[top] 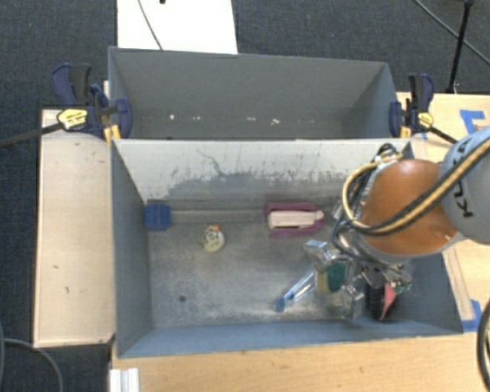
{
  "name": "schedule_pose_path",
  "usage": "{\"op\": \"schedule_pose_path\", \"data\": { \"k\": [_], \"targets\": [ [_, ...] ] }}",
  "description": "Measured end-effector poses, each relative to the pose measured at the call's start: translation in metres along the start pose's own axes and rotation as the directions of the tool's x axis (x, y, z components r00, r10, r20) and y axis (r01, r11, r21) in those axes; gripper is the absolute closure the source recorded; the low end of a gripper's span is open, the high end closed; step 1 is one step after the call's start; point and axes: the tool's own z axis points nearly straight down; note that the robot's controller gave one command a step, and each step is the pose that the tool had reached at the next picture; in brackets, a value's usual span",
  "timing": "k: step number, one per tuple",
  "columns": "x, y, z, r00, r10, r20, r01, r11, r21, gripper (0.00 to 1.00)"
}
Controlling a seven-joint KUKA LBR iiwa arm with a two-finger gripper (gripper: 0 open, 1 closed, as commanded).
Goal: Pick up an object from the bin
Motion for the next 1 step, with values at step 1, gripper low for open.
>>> {"op": "schedule_pose_path", "data": {
  "k": [1],
  "targets": [
    [-0.0023,-0.0007,-0.0023,1.0,-0.003,0.006,0.003,1.0,0.002,0.0]
  ]
}}
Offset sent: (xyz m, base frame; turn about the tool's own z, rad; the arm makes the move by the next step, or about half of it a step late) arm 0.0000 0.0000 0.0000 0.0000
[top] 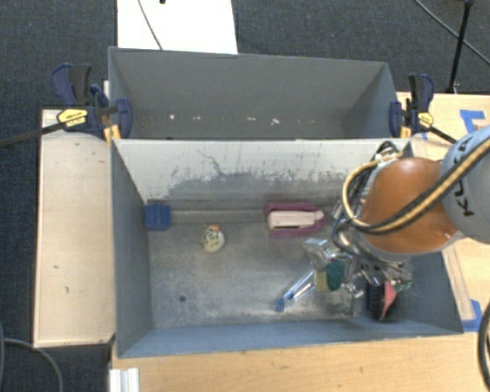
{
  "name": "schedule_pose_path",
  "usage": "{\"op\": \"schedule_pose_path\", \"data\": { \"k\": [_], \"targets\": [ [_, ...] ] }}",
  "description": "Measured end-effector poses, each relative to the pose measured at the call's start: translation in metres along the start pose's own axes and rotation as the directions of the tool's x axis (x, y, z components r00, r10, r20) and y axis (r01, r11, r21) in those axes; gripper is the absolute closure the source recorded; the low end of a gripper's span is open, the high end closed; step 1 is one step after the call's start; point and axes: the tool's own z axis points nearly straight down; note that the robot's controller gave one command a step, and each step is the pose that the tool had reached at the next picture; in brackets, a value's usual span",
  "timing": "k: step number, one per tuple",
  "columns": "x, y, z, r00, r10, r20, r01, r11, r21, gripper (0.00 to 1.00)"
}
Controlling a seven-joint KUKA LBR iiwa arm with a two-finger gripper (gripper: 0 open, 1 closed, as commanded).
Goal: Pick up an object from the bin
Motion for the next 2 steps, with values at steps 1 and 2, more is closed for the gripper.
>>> {"op": "schedule_pose_path", "data": {
  "k": [1,2],
  "targets": [
    [0.001,0.0,-0.002,1.0,-0.001,-0.004,0.001,1.0,-0.001,1.0],
    [-0.003,-0.002,-0.073,1.0,0.003,-0.017,-0.003,1.0,-0.006,1.0]
  ]
}}
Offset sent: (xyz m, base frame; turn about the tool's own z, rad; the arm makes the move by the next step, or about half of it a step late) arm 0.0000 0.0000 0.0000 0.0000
